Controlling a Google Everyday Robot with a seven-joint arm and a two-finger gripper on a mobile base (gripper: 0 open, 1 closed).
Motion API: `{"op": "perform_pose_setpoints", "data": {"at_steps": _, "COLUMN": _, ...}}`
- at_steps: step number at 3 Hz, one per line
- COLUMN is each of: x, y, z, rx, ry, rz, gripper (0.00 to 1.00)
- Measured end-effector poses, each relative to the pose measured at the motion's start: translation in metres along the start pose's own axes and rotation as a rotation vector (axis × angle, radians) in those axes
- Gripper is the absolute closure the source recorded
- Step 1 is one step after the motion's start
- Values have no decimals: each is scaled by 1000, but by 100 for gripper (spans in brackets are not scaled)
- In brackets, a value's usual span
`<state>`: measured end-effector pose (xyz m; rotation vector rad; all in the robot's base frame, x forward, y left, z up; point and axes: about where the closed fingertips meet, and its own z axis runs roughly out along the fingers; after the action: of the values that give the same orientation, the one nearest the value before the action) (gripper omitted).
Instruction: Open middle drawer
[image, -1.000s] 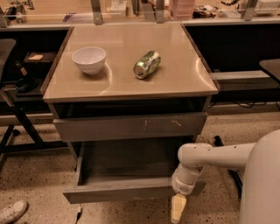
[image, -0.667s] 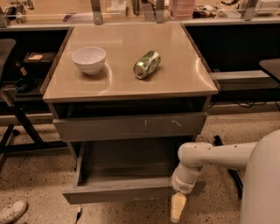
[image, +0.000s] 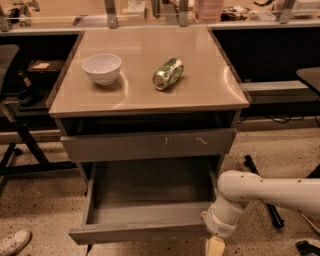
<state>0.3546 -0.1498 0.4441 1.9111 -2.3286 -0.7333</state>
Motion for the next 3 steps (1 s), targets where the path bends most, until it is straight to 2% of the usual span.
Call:
{"op": "perform_pose_setpoints", "data": {"at_steps": 1, "x": 7, "y": 18, "z": -4, "rx": -18, "ry": -9, "rz": 12, "gripper": 0}}
{"op": "perform_pose_setpoints", "data": {"at_steps": 2, "x": 34, "y": 69, "z": -16, "rx": -61, "ry": -33, "rz": 68, "gripper": 0}}
{"op": "perform_pose_setpoints", "data": {"at_steps": 3, "x": 34, "y": 70, "z": -16, "rx": -61, "ry": -33, "rz": 69, "gripper": 0}}
